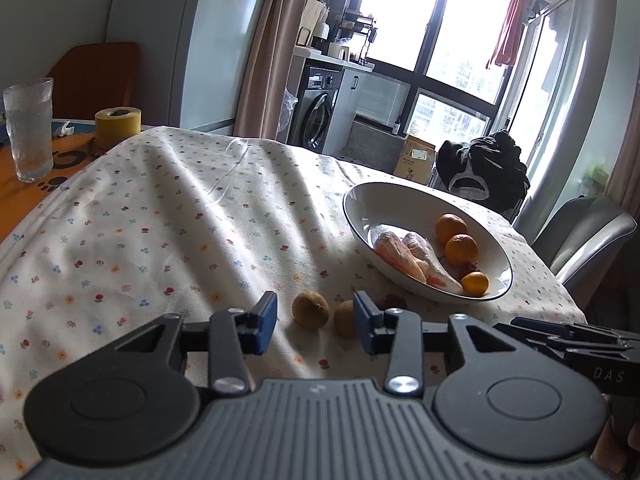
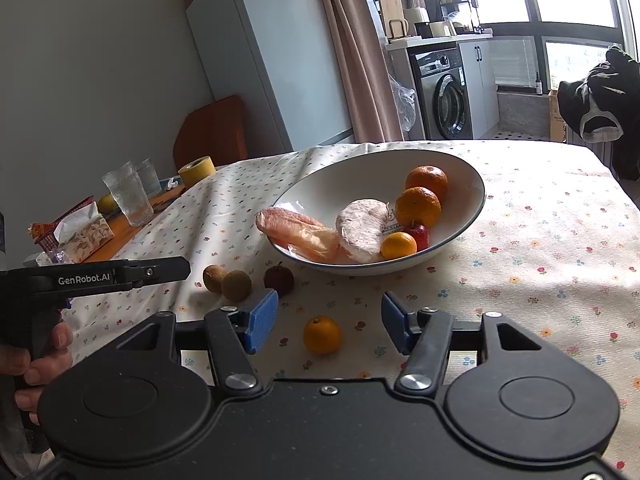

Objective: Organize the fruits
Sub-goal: 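Grasp a brown kiwi with the left while the right grasps another small orange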

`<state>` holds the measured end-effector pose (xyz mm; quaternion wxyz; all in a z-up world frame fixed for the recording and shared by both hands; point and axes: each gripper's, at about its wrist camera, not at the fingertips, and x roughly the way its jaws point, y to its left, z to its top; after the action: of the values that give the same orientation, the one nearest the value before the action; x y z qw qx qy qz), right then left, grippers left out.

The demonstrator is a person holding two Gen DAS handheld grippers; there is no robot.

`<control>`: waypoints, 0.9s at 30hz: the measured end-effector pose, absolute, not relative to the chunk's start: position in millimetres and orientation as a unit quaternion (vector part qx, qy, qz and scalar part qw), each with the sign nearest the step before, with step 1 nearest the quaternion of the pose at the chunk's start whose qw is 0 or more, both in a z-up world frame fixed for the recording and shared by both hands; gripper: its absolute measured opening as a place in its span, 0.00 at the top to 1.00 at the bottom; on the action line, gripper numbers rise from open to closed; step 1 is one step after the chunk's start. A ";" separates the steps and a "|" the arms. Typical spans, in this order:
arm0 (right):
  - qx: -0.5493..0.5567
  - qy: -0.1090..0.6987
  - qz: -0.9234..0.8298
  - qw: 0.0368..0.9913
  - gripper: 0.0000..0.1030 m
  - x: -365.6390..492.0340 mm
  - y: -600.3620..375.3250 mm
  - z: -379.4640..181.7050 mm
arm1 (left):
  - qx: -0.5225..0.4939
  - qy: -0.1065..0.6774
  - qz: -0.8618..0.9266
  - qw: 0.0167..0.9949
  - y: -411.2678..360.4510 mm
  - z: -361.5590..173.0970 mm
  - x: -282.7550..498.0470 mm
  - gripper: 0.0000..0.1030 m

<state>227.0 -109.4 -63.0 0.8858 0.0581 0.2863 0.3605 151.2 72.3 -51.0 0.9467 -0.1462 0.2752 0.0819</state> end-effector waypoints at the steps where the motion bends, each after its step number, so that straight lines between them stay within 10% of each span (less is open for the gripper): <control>1: 0.058 0.287 0.362 0.885 0.46 227.7 -108.1 -63.9 | -0.148 0.277 0.083 0.946 73.3 -52.1 153.4 0.68; 27: 0.060 0.309 0.387 0.867 0.56 238.2 -96.6 -79.9 | -0.141 0.303 0.104 0.937 68.5 -77.6 188.7 0.75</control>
<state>238.2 -96.6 -79.9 0.8667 0.0597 0.3088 0.3871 188.7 68.5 -77.6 0.9368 -0.1413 0.3030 0.1035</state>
